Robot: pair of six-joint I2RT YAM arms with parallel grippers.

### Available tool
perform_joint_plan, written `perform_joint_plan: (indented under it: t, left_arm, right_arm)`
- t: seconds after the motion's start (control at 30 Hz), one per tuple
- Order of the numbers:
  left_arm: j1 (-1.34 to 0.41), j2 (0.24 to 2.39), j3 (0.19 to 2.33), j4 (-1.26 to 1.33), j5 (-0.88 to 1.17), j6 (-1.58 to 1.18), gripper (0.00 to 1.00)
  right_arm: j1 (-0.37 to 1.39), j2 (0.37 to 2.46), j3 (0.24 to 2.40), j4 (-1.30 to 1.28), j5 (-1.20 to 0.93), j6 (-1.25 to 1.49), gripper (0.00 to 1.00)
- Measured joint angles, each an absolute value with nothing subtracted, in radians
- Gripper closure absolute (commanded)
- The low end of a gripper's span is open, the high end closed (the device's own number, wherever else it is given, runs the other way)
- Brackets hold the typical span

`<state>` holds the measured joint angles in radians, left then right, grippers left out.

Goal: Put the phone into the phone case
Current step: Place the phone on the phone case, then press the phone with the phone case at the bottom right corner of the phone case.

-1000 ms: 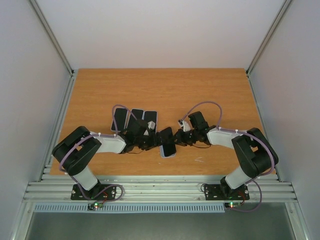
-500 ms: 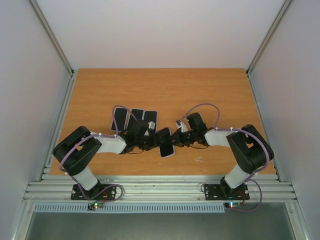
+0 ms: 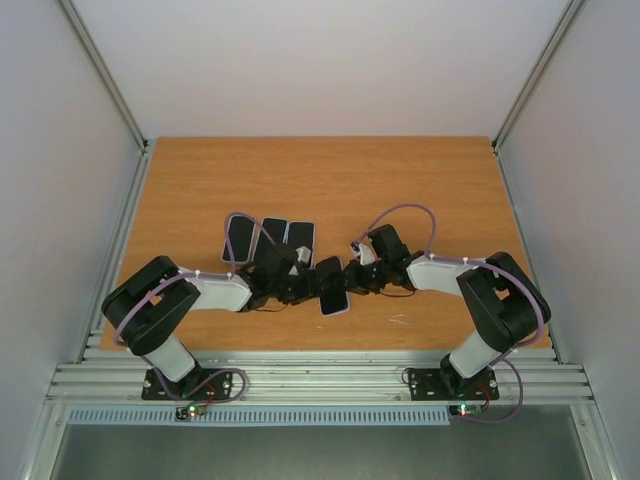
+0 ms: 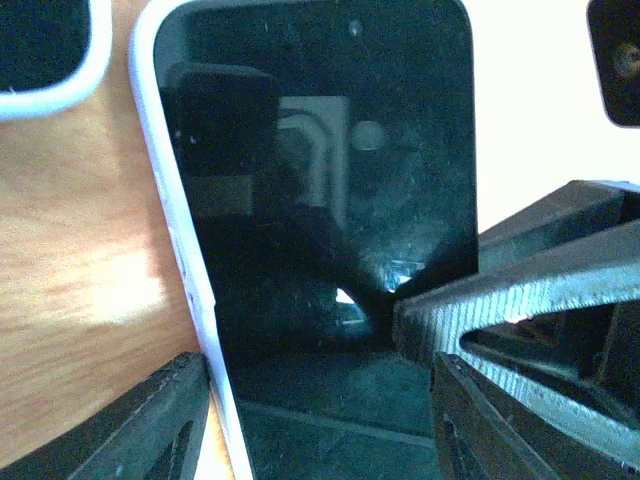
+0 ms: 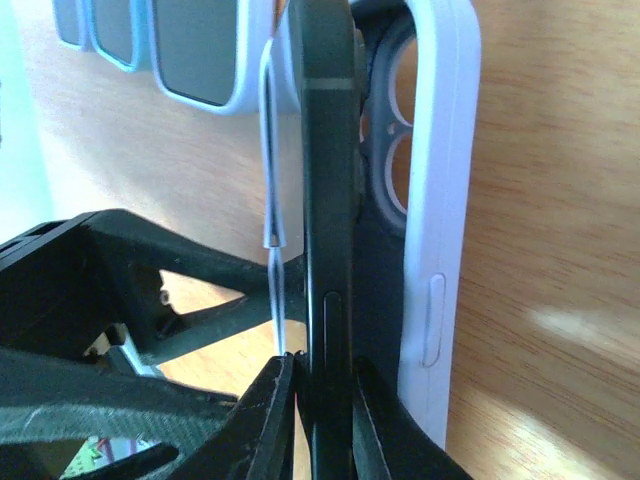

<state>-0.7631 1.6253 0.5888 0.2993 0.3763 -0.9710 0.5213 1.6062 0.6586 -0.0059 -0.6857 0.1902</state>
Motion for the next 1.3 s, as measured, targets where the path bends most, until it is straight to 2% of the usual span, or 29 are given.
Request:
perform_joint_plan:
  t: [0.43,0.77,0.9,1.13,1.3]
  left_arm:
    - [-0.780,1.557,0.569,0.232,0.381,-0.956,0.42]
    - [-0.802,1.519,0.569,0.133,0.371,-0.928,0.44]
    - [-0.842,1.516,0.580,0.084,0.358,-0.907,0.46]
    - [-0.883,1.534,0.627,0.038,0.347,-0.884,0.54]
    - [-0.890,1.544,0.637,0.031,0.347,-0.881,0.58]
  right_arm:
    - [0.547,1.549,0.702,-0.302,-0.569,0.119,0.62]
    - [0.580,1.454,0.745,-0.513,-0.448,0.061,0.59]
    - [0.604,1.421,0.760,-0.571,-0.405,0.052,0.62]
    - [0.668,1.400,0.752,-0.613,-0.352,0.072,0.81]
    - [0.683,1.392,0.720,-0.606,-0.347,0.099,0.86]
